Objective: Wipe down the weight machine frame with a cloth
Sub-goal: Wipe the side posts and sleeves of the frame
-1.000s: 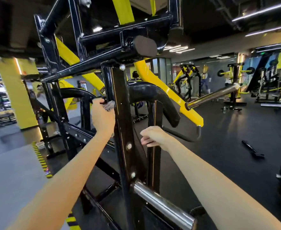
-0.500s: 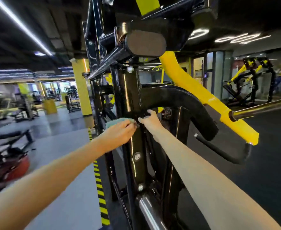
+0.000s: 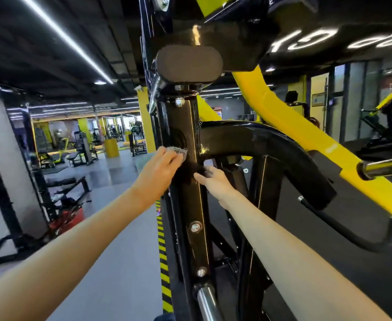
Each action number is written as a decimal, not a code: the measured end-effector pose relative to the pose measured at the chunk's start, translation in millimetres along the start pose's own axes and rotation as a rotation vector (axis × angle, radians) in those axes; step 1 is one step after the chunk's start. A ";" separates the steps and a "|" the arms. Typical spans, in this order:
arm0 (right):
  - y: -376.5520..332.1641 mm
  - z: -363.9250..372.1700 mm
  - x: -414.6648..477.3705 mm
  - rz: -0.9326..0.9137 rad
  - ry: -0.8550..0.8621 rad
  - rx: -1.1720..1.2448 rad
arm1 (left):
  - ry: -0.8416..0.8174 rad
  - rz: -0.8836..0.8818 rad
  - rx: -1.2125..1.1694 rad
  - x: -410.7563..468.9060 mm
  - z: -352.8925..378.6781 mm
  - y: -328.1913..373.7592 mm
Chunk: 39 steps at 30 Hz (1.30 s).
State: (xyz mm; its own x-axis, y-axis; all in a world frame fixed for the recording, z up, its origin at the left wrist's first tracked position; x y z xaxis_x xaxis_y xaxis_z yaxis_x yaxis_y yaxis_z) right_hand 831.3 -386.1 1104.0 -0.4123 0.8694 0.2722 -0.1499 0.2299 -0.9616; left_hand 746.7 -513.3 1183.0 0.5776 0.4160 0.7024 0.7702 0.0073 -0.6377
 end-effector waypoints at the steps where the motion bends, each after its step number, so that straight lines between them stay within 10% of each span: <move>1: 0.8 -0.6 0.7 -0.005 0.006 -0.009 | -0.057 0.065 -0.003 -11.3 7.4 14.4; 4: -2.2 -2.2 3.0 -0.011 -0.021 -0.010 | -0.186 0.227 -0.012 -21.5 6.3 33.2; 9: 3.0 0.6 2.7 0.032 -0.041 0.037 | -0.010 -0.210 -0.127 20.2 2.4 -13.0; 13: 3.6 0.8 2.5 -0.002 -0.025 0.032 | -0.179 0.106 -0.098 -12.5 6.8 33.3; 18: 3.4 -0.3 1.2 0.014 -0.065 0.047 | -0.076 -0.165 -0.126 16.4 5.2 -0.5; 23: 0.8 -0.2 0.4 -0.014 -0.064 0.030 | -0.260 0.151 -0.147 -26.3 17.8 46.3; 30: 4.0 -1.9 -1.2 0.002 -0.061 0.089 | 0.001 -0.305 -0.069 16.8 8.5 -15.8; 36: 1.0 1.9 -2.4 -0.068 -0.089 0.045 | -0.202 0.065 -0.136 -20.2 26.8 27.0; 39: 2.2 -0.3 -2.2 -0.038 -0.098 0.077 | -0.088 -0.153 -0.138 15.3 8.8 -16.1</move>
State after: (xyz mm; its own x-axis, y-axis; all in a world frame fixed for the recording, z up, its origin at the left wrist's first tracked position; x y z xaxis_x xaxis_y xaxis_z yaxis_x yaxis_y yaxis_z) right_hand 832.1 -387.4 1101.2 -0.4904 0.8129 0.3141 -0.2337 0.2245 -0.9460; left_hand 740.9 -499.1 1201.2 0.4303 0.4976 0.7531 0.8801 -0.0460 -0.4725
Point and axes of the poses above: each hand's wrist, its own x-axis towards the middle knuckle, its own z-axis out of the palm, y = z × x, the point moved 7 cm from there along x, towards the middle knuckle, and after that the axes turned 9 degrees about x, right-handed, at the moved point
